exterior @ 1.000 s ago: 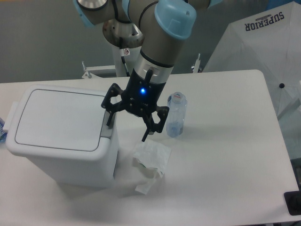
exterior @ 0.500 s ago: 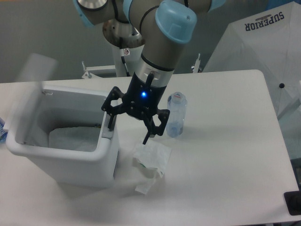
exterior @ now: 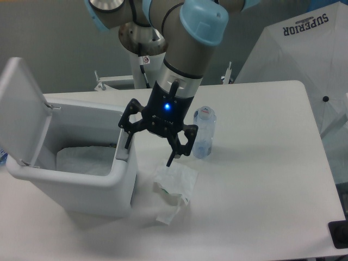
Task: Open the trash can
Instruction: 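Lift the gripper up and away from the opened trash can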
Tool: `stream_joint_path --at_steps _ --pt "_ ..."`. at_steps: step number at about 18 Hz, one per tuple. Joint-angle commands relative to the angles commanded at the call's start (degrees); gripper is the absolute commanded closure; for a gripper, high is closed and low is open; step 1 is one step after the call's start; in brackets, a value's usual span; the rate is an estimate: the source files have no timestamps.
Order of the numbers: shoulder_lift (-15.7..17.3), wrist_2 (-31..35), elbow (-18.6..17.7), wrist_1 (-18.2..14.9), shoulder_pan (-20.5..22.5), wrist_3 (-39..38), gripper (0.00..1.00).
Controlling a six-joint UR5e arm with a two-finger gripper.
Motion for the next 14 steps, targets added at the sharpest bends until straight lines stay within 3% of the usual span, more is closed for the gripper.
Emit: stream_joint_path --at_steps 2,4,10,14 --pt "-1.0 0.0 0.0 4.4 0.3 -0.1 0.0" --pt "-1.8 0.5 0.1 6.3 1.1 0.4 0.0" --pt "-5.3 0.8 3.0 6.6 2.5 3.7 0.0" --pt "-8.0 6.9 4.1 6.7 2.5 9.5 0.0"
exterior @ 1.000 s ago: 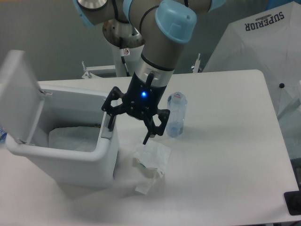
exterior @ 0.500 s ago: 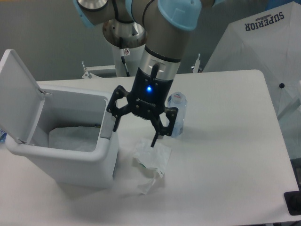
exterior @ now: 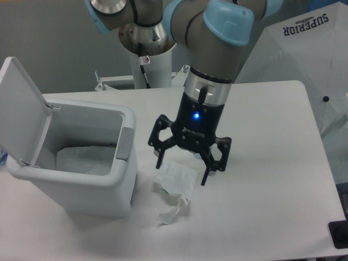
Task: Open the trash can
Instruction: 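Lift the gripper up and away from the opened trash can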
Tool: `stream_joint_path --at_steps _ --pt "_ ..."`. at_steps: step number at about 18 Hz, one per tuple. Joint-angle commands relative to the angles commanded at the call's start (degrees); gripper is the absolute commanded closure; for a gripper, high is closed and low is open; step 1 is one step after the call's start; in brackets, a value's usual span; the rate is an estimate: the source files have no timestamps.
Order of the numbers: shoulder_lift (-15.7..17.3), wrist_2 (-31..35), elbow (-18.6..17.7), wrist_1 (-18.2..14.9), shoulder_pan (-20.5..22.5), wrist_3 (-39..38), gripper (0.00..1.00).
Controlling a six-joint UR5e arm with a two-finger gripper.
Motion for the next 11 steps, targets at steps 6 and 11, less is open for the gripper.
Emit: stream_joint_path --at_steps 6,11 --pt "-4.0 6.1 0.1 -0.2 1.9 9.6 0.0" --pt "-6.7 12.7 0.2 -1.2 4.3 16.0 0.0"
